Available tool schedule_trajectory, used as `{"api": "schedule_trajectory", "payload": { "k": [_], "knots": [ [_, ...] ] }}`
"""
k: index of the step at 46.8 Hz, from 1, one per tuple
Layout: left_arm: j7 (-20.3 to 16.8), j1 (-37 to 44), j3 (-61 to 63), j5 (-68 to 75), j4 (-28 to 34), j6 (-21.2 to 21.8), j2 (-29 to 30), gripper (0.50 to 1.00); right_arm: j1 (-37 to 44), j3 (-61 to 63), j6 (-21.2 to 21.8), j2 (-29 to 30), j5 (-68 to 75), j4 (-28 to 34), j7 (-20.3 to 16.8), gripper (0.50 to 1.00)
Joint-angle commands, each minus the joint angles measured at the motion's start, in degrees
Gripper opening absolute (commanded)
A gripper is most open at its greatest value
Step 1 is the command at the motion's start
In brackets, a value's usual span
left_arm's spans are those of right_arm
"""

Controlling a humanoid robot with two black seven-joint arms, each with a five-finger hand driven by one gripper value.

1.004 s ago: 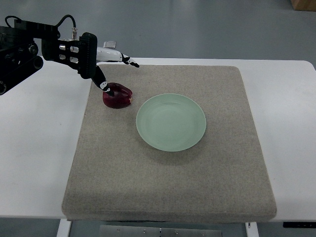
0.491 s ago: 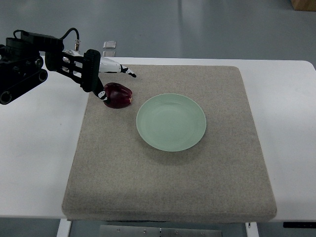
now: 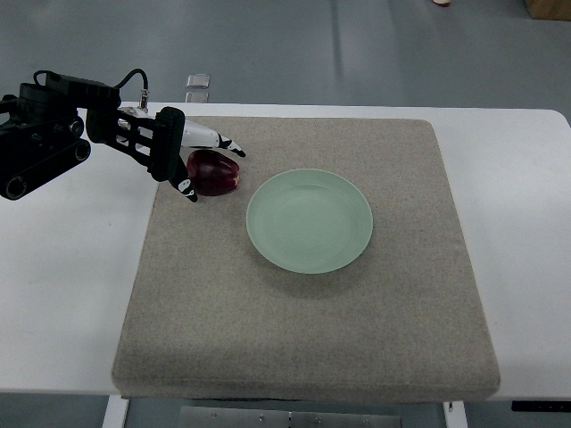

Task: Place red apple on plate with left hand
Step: 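Lower the left hand around the red apple and close the fingers, then carry the grasped apple with the left hand onto the green plate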

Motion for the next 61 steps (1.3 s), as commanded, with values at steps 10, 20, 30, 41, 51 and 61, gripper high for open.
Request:
{"api": "schedule_trajectory", "payload": {
  "k": [10, 20, 30, 41, 51, 61],
  "knots": [
    [-0.1, 0.3, 0.1, -0.2, 0.3, 1.5, 0.0, 0.994, 0.0, 0.1, 0.0, 0.0, 0.0, 0.0, 0.0, 0.964],
    [-0.2, 0.8, 0.5, -0.1, 0.3, 1.8, -0.1, 0.969, 0.0, 0.0, 0.0, 0.0, 0.0, 0.0, 0.0, 0.964],
    [-0.2, 0.9, 0.6, 0.6, 1.2, 2.0, -1.1, 0.857, 0.0, 0.0, 0.0, 0.0, 0.0, 0.0, 0.0, 0.964],
    [-0.1, 1.0, 0.6, 0.9, 2.8, 5.2, -2.0, 0.757, 0.0, 0.0, 0.0, 0.0, 0.0, 0.0, 0.0, 0.964],
    [-0.2, 0.8, 2.3, 0.9, 2.7, 5.1, -2.1, 0.5, 0.0, 0.0, 0.0, 0.0, 0.0, 0.0, 0.0, 0.964],
    [-0.2, 0.7, 2.3, 0.7, 2.6, 5.1, -2.1, 0.5, 0.0, 0.0, 0.0, 0.0, 0.0, 0.0, 0.0, 0.964]
  ]
}}
